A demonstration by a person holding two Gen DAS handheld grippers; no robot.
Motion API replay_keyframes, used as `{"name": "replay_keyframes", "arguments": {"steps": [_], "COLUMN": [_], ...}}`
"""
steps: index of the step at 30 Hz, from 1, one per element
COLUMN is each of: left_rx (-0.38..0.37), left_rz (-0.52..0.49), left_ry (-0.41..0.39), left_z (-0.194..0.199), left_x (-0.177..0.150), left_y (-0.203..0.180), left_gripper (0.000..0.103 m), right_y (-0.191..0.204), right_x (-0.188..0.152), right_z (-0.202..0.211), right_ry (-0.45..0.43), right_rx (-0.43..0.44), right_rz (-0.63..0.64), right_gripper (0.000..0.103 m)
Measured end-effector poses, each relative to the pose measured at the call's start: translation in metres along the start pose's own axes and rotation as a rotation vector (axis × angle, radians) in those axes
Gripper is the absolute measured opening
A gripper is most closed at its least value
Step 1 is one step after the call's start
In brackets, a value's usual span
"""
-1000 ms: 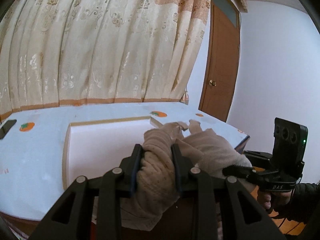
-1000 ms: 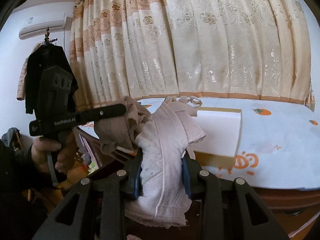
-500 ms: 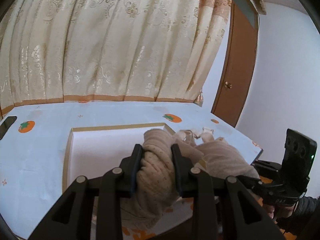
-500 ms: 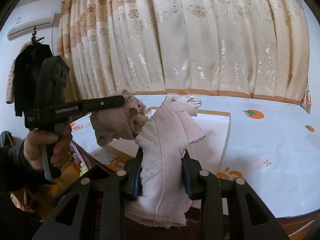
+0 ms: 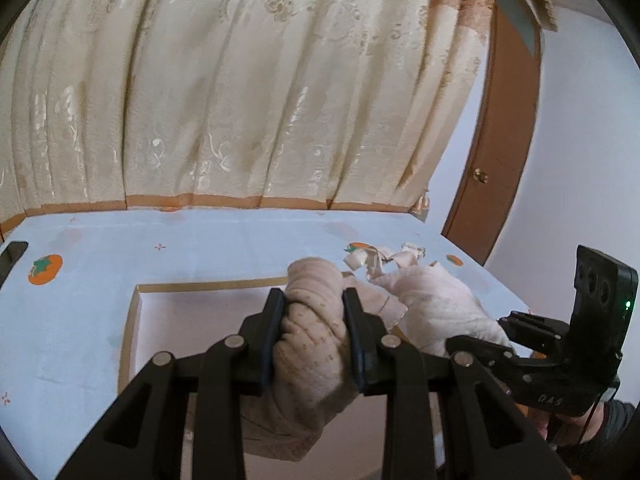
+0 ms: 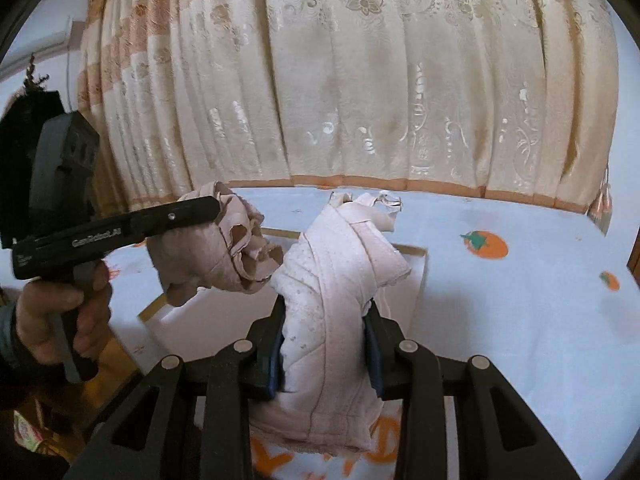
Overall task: Take underwear out of drawer
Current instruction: 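Carry both garments over the cardboard tray on the dresser top, then lower both garments into the tray and open both grippers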
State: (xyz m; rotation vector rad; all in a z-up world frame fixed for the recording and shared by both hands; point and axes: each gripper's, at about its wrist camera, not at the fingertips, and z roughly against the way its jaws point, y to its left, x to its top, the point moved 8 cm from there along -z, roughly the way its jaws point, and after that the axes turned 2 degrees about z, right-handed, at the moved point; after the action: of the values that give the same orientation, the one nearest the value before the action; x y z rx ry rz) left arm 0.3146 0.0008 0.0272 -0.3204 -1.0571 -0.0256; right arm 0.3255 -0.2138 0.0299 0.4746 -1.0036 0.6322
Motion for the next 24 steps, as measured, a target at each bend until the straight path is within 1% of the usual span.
{"name": "replay_keyframes", "arguments": {"steps": [3,7,14,20,24], "left_rx": [0.016,0.013,0.057,0.059,0.065], "left_rz": [0.047,0.133,0.164,0.244,0.258], "left_ry": [0.024,0.068,0.103,0.156,0.165], "left_z": [-0.019,-0.044,-0.082,-0.109,-0.12], "left_x": [0.005,0.007,0.011,0.006,0.004], "left_y": [0.008,0.021,0.035,0.048,0.049], "left_gripper": [0.028,0.028,0.028,0.028,0.028], "right_y": [-0.008,-0.015,-0.029,-0.045,-0.045], "right_x": [0.008,0.015,0.019,0.016,0.011], "right_z": [-0.017,-0.04,-0.073,-0.097,-0.107], "right_ry": [0.02,0.051,0.11,0.162,0.181], "right_rx": [-0.012,-0.028,-0.048,-0.048,-0.043], "right_rz": [-0.008,-0.005,0.001,-0.016,-0.006], "right_gripper": [0.036,0.036,0.036,0.036,0.036]}}
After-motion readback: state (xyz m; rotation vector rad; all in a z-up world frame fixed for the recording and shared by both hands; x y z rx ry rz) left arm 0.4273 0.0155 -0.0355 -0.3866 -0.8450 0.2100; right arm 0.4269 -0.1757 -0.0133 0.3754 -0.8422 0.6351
